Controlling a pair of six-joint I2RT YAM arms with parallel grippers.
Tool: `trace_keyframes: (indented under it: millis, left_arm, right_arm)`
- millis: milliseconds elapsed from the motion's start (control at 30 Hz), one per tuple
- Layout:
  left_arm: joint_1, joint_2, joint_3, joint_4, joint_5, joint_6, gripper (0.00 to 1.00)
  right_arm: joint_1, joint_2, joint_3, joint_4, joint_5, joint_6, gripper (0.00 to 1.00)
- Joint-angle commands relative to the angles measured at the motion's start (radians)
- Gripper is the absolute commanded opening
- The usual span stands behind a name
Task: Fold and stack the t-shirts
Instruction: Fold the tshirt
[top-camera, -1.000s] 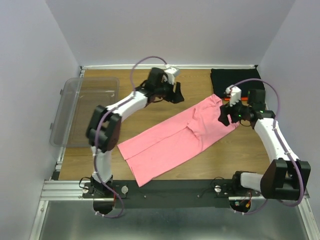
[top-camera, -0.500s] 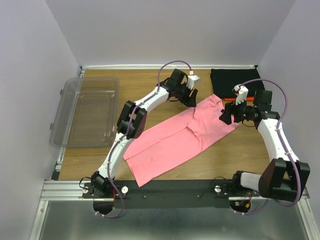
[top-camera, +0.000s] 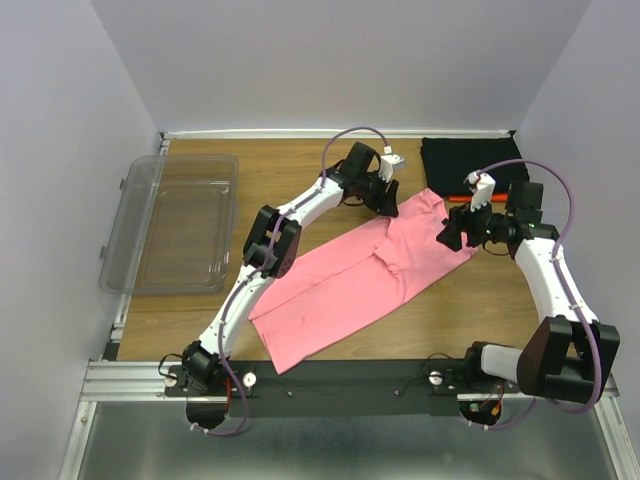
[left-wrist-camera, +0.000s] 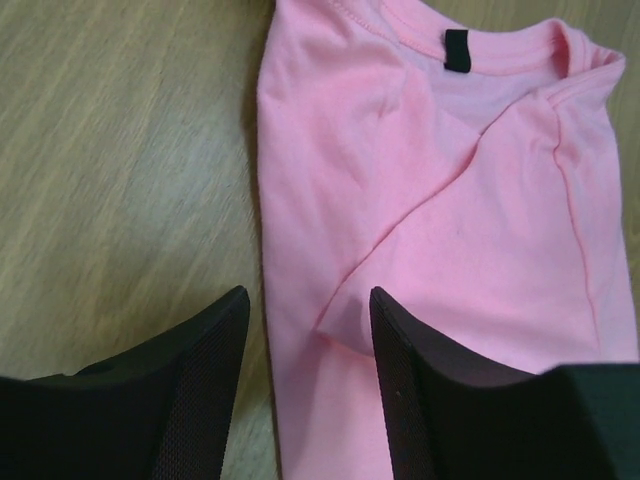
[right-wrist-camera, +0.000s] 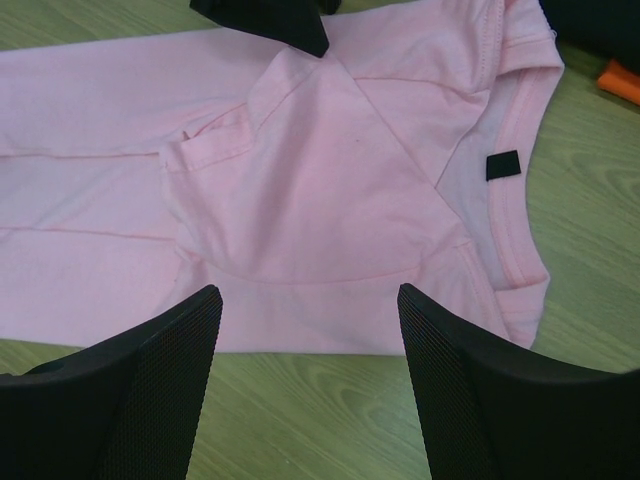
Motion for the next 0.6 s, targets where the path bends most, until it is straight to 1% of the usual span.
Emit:
trace_keyframes:
  millis: [0,33,100,133,167,200,267,433,567]
  left_arm:
    - [-0.017,0.056,0.017,-0.035,0.037,-0.037,0.51]
    - [-0.017,0.058,0.017,-0.034,0.039,-0.041,0.42]
    - [-0.017,0.056,0.016,-0.035,0.039,-0.043,0.35]
    - [-0.016,0.052,0.017,-0.035,0.036,-0.044,0.25]
    - [-0.016,0.050,0.017,-0.034,0.036,-0.046,0.21]
    - [-0.016,0.045,0.016,-0.031,0.031,-0.049,0.12]
    - [-0.011,0.038,0.014,-0.025,0.017,-0.063,0.01]
    - [0.036,-0.017,-0.035,0.003,-0.010,-0.089,0.00]
    - [0.078,-0.076,-0.136,0.018,-0.018,-0.072,0.00]
  right_arm:
    - [-0.011,-0.020,-0.013,0.008,-0.029,0.010,0.79]
    - [-0.012,-0.020,-0.014,0.007,-0.031,0.010,0.79]
    - [-0.012,-0.022,-0.013,0.007,-0.029,0.010,0.79]
    - [-0.012,-0.022,-0.013,0.008,-0.029,0.012,0.79]
    - [-0.012,-0.022,-0.013,0.008,-0.029,0.010,0.79]
    - [-0.012,-0.020,-0.014,0.008,-0.028,0.010,0.79]
    - [-0.014,-0.020,-0.014,0.008,-0.028,0.010,0.79]
    - [-0.015,-0.020,-0.017,0.008,-0.028,0.009,0.79]
    - [-0.017,-0.014,-0.014,0.008,-0.026,0.009,0.79]
